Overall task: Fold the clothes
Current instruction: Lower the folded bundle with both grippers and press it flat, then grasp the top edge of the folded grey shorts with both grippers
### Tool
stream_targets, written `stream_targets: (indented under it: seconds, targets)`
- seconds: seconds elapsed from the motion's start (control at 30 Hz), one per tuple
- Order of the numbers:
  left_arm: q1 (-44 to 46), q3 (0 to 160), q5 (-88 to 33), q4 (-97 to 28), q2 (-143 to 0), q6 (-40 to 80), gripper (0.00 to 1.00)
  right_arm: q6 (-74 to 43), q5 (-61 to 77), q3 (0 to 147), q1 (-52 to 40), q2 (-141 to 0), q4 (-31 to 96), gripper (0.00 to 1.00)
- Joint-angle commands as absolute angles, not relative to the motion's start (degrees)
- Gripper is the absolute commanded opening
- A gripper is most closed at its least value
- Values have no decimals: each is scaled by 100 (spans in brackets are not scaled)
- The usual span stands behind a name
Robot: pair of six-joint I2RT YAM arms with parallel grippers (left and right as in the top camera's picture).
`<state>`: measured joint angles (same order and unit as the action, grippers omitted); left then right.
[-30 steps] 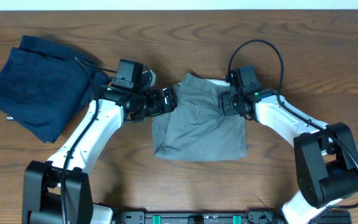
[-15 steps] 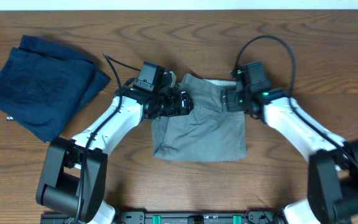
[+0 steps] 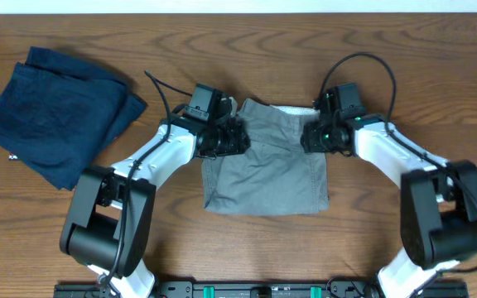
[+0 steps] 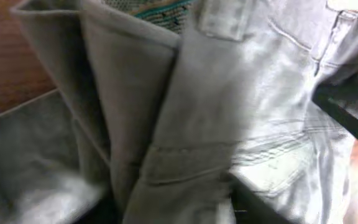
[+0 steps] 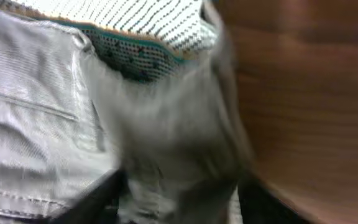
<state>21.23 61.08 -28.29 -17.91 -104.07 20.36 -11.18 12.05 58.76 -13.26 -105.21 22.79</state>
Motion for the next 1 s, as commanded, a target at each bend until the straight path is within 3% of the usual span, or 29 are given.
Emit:
stream_targets:
  seconds: [0.0,0.03,0.13,0.4,0.67,0.97]
  targets:
    - [2130,6066,-2921,-1787,-10385,1946,14,-1013,1570,5887,-1317,-10604,2224,20]
    - [2121,6066,-3063,-1789,-10359,1949,6,-1013,1570,5892,-1310,-10554,2224,11]
    - [2099,6066,-3479,-1890,-10154,1951,6,-1013,1570,5894,-1291,-10245,2276,1]
    - [2091,6066,-3476,-2670,-8868,1957,6,-851,1551,5894,-1286,-8774,2298,1]
    - [2095,5994,-1992,-4438,-8388,2971,6,-655,1612,5892,-1549,-8571,2670,1]
    - [2097,5253,-657,-3752,-8665,3717,6,-655,1579,5892,-1658,-9266,2652,3]
